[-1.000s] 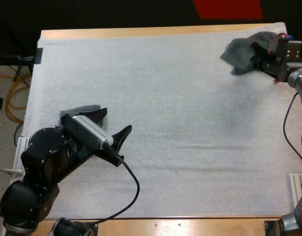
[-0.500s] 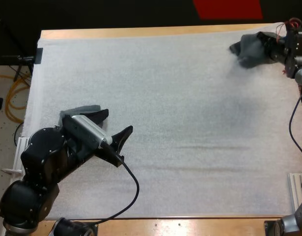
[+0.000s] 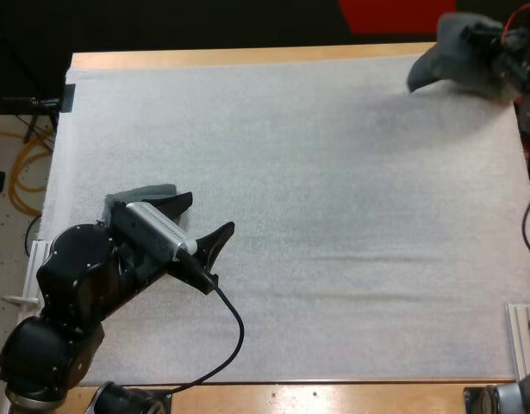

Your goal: Pick towel from pile fold and stack

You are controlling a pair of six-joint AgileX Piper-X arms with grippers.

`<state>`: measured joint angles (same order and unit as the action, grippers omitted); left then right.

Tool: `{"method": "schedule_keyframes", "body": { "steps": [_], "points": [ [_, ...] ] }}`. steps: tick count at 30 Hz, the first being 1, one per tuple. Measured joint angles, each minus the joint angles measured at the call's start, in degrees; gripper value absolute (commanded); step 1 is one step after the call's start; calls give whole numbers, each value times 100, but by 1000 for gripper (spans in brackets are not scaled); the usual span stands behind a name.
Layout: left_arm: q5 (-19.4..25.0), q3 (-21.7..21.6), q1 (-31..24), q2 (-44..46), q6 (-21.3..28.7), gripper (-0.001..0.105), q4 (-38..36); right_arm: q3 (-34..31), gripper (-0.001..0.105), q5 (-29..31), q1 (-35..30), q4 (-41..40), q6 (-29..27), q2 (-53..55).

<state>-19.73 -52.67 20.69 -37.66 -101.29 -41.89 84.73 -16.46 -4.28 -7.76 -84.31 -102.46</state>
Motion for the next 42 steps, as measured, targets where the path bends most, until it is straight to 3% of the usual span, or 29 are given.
{"method": "schedule_keyframes", "body": {
  "steps": [8, 22, 26, 32, 38, 42],
  "points": [
    [0, 0, 0, 0, 0, 68, 0, 0, 1, -95, 0, -1101, -866, 1594],
    [0, 0, 0, 0, 0, 68, -231, -30, 1, -168, 0, -5331, -1401, 3315],
    [0, 0, 0, 0, 0, 68, -478, -377, 1, -174, 3, -5957, -1366, 3487],
    [-3, 0, 0, 0, 0, 68, -838, -1465, 1, -227, 616, -5592, -809, 3487],
    [-27, 0, 0, 0, 0, 68, -953, -2721, 1, -1, 2121, -3913, 207, 3350],
    [-95, 0, 0, 0, 0, 68, -1052, -2948, 1, 217, 2990, -2785, 599, 2861]
  ]
}}
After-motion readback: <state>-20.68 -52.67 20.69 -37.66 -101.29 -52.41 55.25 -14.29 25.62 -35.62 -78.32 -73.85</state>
